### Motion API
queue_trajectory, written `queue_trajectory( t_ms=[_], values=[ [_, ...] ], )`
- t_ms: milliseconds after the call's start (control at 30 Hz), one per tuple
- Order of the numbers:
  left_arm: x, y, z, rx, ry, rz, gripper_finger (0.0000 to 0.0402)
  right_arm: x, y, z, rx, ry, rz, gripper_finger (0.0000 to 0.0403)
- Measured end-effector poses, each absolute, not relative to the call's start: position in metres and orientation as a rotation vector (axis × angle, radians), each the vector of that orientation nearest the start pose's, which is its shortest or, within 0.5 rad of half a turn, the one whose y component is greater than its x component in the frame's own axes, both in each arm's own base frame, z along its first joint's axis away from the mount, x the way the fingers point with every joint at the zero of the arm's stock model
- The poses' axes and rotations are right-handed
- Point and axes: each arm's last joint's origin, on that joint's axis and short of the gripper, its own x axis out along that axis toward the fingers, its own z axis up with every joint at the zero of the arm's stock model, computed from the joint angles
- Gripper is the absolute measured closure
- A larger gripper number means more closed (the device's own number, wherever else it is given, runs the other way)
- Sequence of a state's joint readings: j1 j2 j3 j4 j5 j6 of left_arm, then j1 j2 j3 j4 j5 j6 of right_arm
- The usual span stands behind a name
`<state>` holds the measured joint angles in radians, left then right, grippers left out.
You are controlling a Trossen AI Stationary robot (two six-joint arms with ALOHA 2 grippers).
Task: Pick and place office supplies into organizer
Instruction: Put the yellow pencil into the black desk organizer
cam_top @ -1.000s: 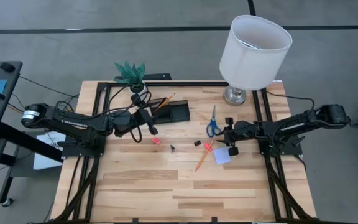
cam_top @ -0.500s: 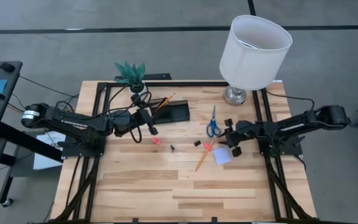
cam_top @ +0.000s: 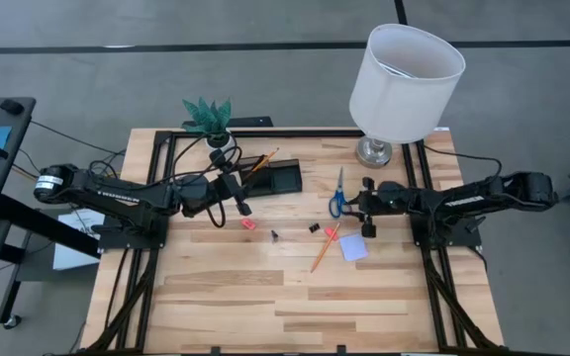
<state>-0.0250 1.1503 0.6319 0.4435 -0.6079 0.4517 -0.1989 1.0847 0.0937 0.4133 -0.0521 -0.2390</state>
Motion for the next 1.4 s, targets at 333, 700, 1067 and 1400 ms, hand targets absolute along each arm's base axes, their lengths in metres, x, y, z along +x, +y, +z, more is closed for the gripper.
queue_trajectory(
  t_ms=[333, 700, 1067, 1400],
  values=[
    [0.246, 0.010, 0.268, 0.473, 0.206, 0.556, 0.0242, 0.160, -0.032, 0.114, -0.247, 0.571, -0.079, 0.0285],
    [0.246, 0.010, 0.268, 0.462, 0.202, 0.557, 0.0242, 0.149, -0.056, 0.114, -0.348, 0.465, 0.229, 0.0285],
    [0.246, 0.010, 0.268, 0.461, 0.201, 0.557, 0.0242, 0.114, -0.094, 0.117, -0.292, 0.198, 0.383, 0.0285],
    [0.246, 0.010, 0.269, 0.461, 0.199, 0.558, 0.0242, 0.114, -0.093, 0.107, -0.195, 0.205, 0.436, 0.0285]
  ],
)
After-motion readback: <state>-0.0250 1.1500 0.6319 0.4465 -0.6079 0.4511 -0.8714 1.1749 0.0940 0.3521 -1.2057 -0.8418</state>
